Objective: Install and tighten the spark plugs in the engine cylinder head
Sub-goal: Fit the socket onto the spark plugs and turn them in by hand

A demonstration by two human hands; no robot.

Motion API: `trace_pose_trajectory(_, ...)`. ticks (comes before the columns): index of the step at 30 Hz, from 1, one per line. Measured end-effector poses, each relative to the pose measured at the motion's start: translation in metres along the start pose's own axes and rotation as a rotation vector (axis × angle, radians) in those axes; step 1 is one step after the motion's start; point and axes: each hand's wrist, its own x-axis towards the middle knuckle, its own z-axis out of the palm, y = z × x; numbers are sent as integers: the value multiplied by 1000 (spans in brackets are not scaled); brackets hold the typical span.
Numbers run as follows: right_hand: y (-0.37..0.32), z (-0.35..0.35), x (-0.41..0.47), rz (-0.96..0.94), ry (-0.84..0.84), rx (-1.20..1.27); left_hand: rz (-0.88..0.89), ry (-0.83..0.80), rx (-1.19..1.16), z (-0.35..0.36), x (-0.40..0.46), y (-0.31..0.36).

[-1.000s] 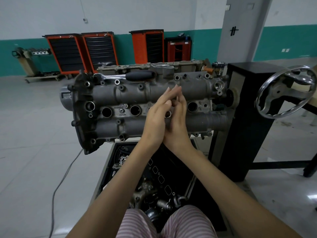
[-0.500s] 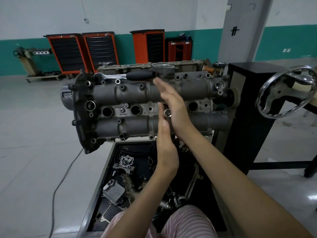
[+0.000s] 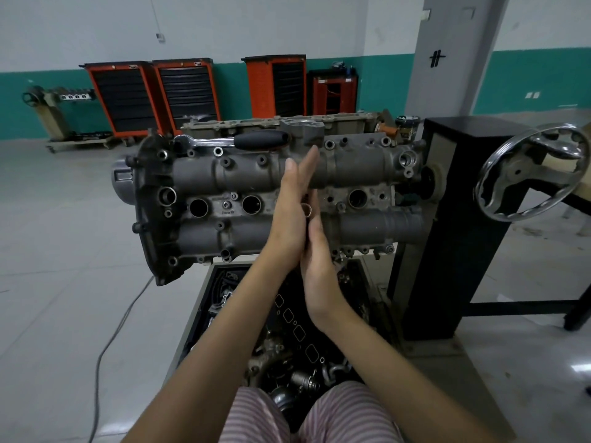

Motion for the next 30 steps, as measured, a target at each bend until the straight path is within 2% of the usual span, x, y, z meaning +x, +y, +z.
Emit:
trace_pose_trajectory(8,-21,-12,36,-115,211,-87,53,-8,-35,7,-16,1)
trace_pose_trajectory(15,-39,2,54,-124,70,-114,145,51,17,3,-38,-15)
trace_pose_trajectory(18,-37,6,39,-94,68,-149,153,34,150,11,-32,-11)
trace_pose_trajectory(20,-34,11,28,-85,82,-170,122,23,160,14,-21,-2)
trace_pose_trajectory(24,-22,10,10,-29,42,30,118,-59,70,1,2,16)
trace_pose_trajectory(27,-12,1,5,-75,24,64,106,-65,151,2,7,21)
trace_pose_trajectory(30,-5,-13,6,-214,129,-134,110,-99,208,7,-1,21)
